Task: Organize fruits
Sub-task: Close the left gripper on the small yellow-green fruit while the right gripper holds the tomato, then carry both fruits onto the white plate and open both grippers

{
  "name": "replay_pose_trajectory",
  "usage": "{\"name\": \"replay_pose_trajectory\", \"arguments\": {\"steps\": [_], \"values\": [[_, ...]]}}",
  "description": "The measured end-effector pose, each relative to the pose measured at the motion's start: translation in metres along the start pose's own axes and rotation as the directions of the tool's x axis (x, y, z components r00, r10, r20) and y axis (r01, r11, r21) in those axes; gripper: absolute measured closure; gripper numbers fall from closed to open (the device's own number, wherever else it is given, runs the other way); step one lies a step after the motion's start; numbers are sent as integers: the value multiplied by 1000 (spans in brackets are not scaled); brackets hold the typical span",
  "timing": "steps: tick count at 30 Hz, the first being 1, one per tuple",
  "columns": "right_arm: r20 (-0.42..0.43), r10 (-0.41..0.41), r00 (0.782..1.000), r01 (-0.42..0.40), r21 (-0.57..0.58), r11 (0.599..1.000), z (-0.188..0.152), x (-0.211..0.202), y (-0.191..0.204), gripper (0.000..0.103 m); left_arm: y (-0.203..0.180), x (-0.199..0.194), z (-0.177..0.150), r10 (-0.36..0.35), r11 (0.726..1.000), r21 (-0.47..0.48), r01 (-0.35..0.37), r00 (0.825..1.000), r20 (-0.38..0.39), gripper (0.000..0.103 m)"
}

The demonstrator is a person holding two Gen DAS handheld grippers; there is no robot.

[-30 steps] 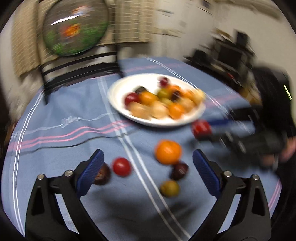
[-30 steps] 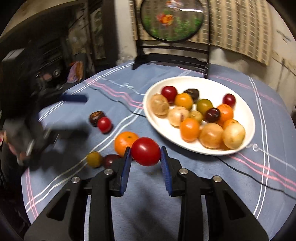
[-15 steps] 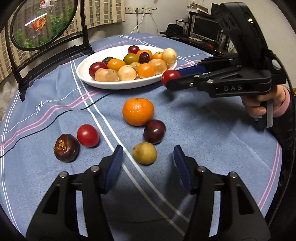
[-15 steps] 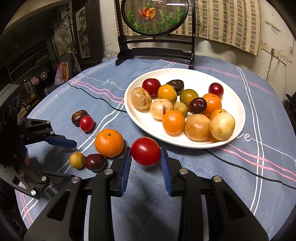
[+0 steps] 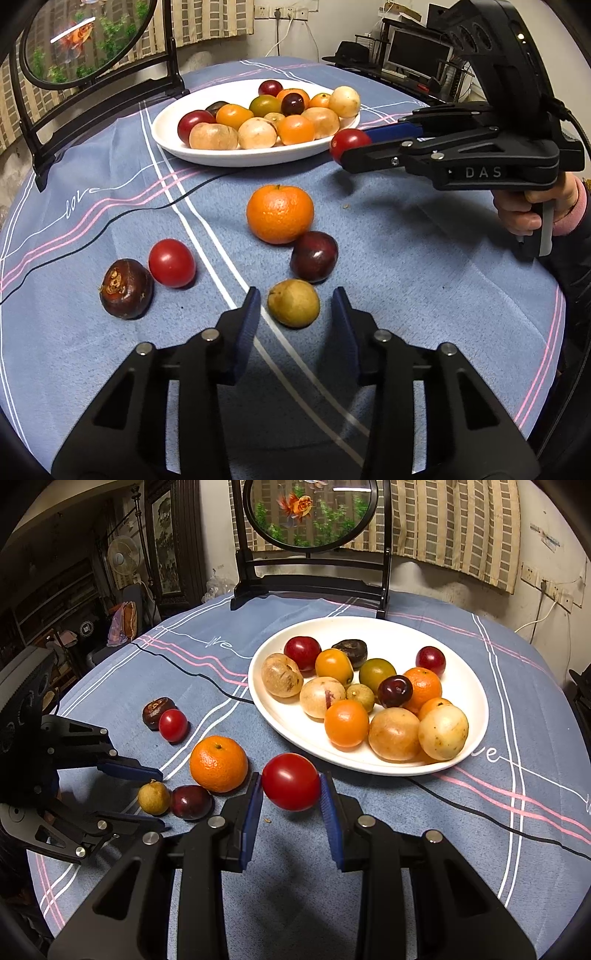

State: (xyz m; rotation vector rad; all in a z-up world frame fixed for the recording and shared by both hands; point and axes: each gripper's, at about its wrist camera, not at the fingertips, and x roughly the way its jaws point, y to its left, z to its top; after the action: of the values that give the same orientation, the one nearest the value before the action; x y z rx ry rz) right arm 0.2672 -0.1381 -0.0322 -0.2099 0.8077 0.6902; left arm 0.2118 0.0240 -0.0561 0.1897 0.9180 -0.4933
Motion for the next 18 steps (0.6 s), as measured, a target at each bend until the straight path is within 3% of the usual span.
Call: {"name": "replay_pose_trajectory", "arguments": {"steps": [10,18], "values": [[0,1,1000,-1,-1,1000,0,0,1,71,2,2,0,-9,1000,-12,9,1000,-9,74],[17,3,1000,-3,2,1000,2,-6,0,71,6,-5,1,-38,999,-32,38,999,21,74]]}}
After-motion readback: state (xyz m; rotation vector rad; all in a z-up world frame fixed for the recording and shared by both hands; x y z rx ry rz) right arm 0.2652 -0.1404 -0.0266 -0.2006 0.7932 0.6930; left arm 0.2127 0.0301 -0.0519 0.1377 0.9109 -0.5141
